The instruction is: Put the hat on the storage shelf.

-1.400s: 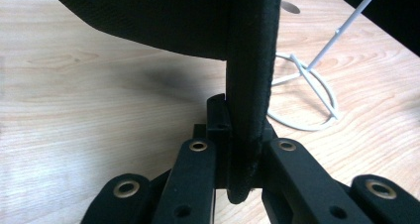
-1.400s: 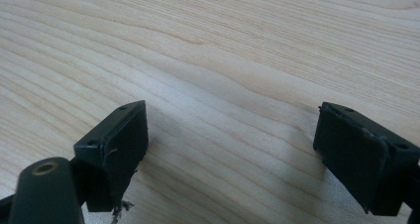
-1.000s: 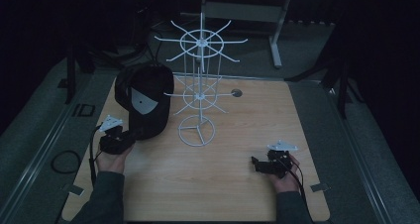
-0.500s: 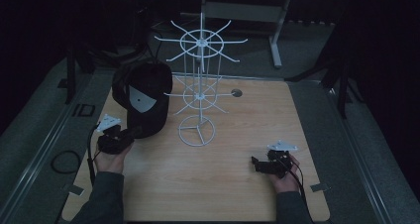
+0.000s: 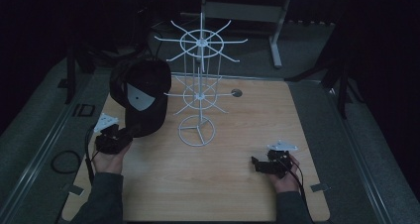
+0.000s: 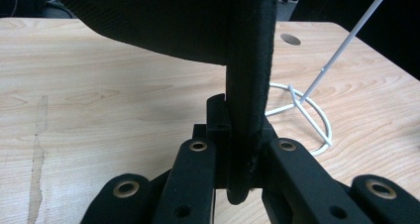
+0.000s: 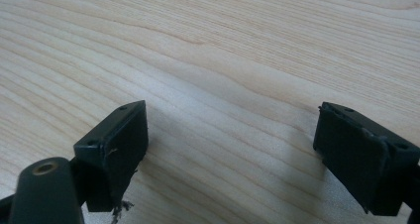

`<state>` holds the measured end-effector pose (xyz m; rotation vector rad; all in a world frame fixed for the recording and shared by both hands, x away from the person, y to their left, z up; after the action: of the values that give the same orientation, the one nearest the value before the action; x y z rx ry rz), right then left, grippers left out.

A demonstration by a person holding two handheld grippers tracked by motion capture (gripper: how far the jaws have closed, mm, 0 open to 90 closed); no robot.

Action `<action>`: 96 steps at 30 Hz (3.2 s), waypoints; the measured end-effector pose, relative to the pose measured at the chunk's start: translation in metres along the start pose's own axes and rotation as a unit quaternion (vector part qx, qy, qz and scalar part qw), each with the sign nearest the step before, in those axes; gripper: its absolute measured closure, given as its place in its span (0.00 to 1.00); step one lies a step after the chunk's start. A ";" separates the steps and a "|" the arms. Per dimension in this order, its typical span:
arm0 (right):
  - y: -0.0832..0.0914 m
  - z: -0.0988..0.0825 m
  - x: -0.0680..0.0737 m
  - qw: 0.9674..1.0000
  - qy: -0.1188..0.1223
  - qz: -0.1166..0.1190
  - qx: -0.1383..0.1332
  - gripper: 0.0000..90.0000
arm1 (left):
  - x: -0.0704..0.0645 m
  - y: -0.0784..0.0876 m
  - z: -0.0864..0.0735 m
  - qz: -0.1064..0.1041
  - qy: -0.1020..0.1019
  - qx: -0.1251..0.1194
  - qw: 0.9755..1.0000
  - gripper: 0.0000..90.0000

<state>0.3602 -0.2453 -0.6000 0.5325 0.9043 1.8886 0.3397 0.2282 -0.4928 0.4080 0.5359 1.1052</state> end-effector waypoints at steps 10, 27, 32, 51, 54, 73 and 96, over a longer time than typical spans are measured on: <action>0.000 0.000 0.000 1.000 0.000 0.000 0.000 0.15 | -0.001 0.007 0.003 0.003 0.004 -0.011 1.000 0.96; 0.000 0.000 0.000 1.000 0.001 0.000 0.000 0.15 | -0.003 0.020 0.005 0.014 0.010 -0.029 0.999 0.96; 0.000 0.000 0.000 1.000 0.001 0.000 0.000 0.15 | -0.003 0.023 0.005 0.019 0.011 -0.031 0.999 0.96; 0.000 0.000 0.000 1.000 0.001 0.000 0.000 0.15 | -0.006 0.034 0.008 0.038 0.017 -0.049 0.998 0.96; 0.000 0.000 0.000 1.000 0.001 0.000 0.000 0.15 | -0.008 0.035 0.009 0.045 0.019 -0.056 0.997 0.96; 0.000 0.000 0.000 1.000 0.001 0.000 0.000 0.15 | -0.015 0.040 0.014 0.059 0.022 -0.077 0.995 0.96; 0.000 0.000 0.000 1.000 0.001 0.000 -0.001 0.15 | -0.027 0.049 0.022 0.082 -0.001 -0.099 0.992 0.96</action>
<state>0.3604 -0.2454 -0.6000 0.5297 0.9044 1.8894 0.3078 0.2218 -0.4417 0.2838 0.3919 1.3032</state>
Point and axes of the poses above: each handheld gripper's, and its own axes: y roughly backward along the jaws, z roughly out of its top, x roughly to its left, the point moved 5 cm from there along -y, roughly forward along the jaws, and after that the axes turned 7 degrees about x, right-handed, at the moved point
